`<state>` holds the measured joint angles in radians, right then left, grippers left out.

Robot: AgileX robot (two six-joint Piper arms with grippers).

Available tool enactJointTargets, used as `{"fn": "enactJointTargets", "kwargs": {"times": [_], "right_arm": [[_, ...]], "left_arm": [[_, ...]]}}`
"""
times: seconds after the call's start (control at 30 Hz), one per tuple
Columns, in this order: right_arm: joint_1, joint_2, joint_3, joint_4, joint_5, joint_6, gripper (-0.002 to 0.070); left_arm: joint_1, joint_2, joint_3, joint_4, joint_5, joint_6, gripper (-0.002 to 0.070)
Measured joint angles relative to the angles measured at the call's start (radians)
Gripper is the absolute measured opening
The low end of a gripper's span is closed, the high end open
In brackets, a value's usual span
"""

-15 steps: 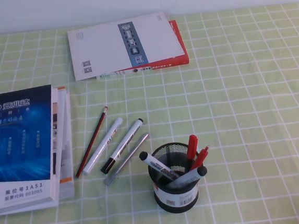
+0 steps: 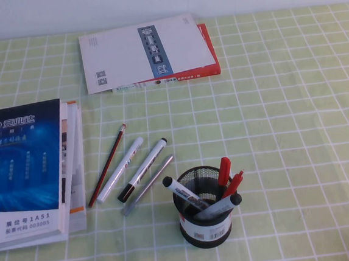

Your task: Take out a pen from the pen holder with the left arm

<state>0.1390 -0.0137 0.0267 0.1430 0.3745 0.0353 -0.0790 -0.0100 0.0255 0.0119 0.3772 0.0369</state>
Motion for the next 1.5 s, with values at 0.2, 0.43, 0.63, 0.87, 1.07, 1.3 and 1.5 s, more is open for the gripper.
{"fn": "enactJointTargets", "kwargs": {"times": [0.2,0.43,0.63,0.87,1.07,1.3,1.5], "right_arm": [[0.000,0.000,0.000,0.000,0.000,0.000,-0.0014],[0.000,0.000,0.000,0.000,0.000,0.000,-0.0014],[0.000,0.000,0.000,0.000,0.000,0.000,-0.0014],[0.000,0.000,0.000,0.000,0.000,0.000,-0.0014],[0.000,0.000,0.000,0.000,0.000,0.000,-0.0014],[0.000,0.000,0.000,0.000,0.000,0.000,-0.0014],[0.000,0.000,0.000,0.000,0.000,0.000,-0.0014]], "left_arm": [[0.000,0.000,0.000,0.000,0.000,0.000,-0.0002],[0.000,0.000,0.000,0.000,-0.004,0.000,-0.0002],[0.000,0.000,0.000,-0.113,-0.051,-0.002,-0.0002],[0.000,0.000,0.000,-0.377,-0.113,-0.002,-0.0002],[0.000,0.000,0.000,-0.624,-0.206,-0.037,-0.0002],[0.000,0.000,0.000,-0.691,-0.262,-0.053,-0.0002],[0.000,0.034,-0.082,-0.726,-0.123,0.037,-0.0002]]}}
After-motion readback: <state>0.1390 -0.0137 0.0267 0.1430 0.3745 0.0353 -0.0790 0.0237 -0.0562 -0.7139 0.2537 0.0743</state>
